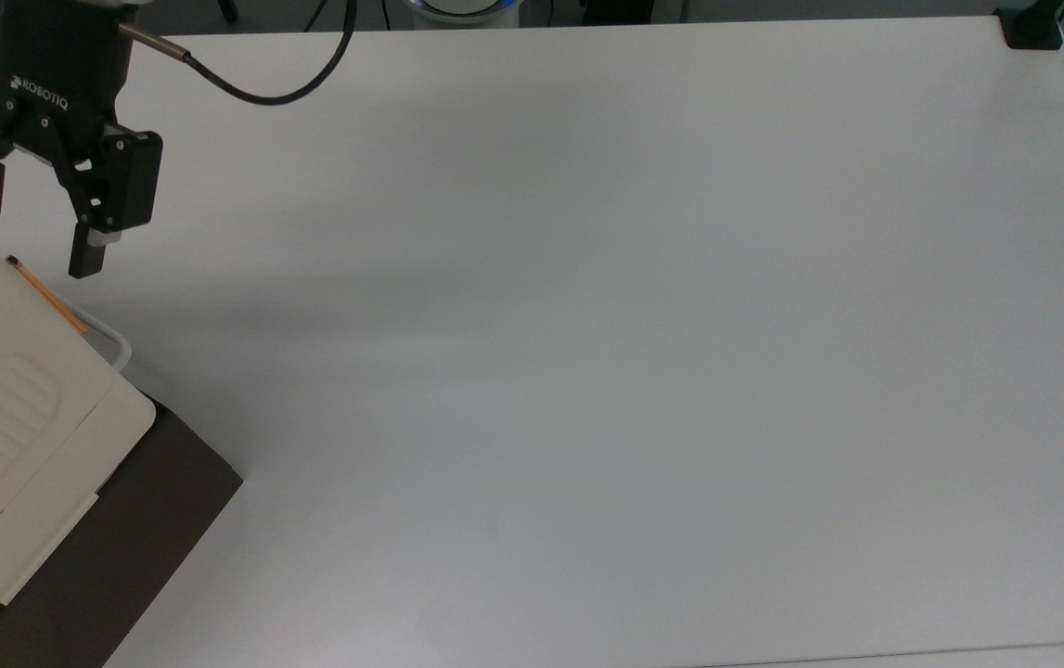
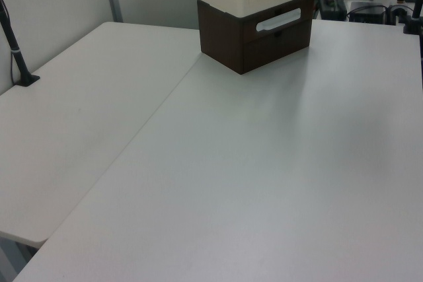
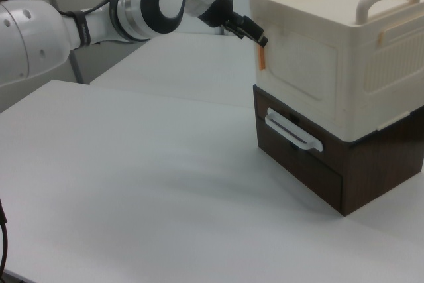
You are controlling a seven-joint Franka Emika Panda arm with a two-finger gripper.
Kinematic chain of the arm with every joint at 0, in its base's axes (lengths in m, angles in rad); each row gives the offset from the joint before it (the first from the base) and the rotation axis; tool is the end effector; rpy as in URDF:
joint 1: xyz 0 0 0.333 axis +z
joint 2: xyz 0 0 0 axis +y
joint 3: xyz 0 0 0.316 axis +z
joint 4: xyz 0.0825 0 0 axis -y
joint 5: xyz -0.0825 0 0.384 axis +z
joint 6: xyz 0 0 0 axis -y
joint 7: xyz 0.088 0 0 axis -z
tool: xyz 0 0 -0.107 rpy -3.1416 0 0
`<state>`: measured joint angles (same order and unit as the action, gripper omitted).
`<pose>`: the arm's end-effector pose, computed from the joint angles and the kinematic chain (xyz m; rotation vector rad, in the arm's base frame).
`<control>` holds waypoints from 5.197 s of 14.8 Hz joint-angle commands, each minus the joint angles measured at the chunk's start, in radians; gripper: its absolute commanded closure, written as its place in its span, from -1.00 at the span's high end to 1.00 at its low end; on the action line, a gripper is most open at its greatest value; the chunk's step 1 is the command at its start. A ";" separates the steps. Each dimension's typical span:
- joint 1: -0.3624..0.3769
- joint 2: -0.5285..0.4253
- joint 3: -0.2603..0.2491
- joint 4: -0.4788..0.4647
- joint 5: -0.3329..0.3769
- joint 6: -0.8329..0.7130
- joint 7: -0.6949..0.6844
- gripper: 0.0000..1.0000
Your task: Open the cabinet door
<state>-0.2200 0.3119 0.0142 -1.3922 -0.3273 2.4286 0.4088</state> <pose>0.6884 -0.1466 0.6176 2.6606 -0.6082 1.0677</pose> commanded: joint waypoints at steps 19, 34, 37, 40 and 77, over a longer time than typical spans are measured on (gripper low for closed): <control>0.005 0.061 -0.005 0.016 -0.078 0.090 0.110 -0.67; 0.013 -0.042 0.038 -0.033 -0.012 -0.258 0.015 -0.38; 0.014 -0.060 0.075 -0.045 0.043 -0.318 0.004 0.62; 0.014 -0.079 0.142 -0.036 0.068 -0.433 0.004 0.84; -0.035 -0.007 0.035 -0.002 0.025 0.181 -0.091 1.00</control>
<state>-0.2503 0.3215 0.0523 -1.3678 -0.2966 2.6011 0.3575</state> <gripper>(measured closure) 0.000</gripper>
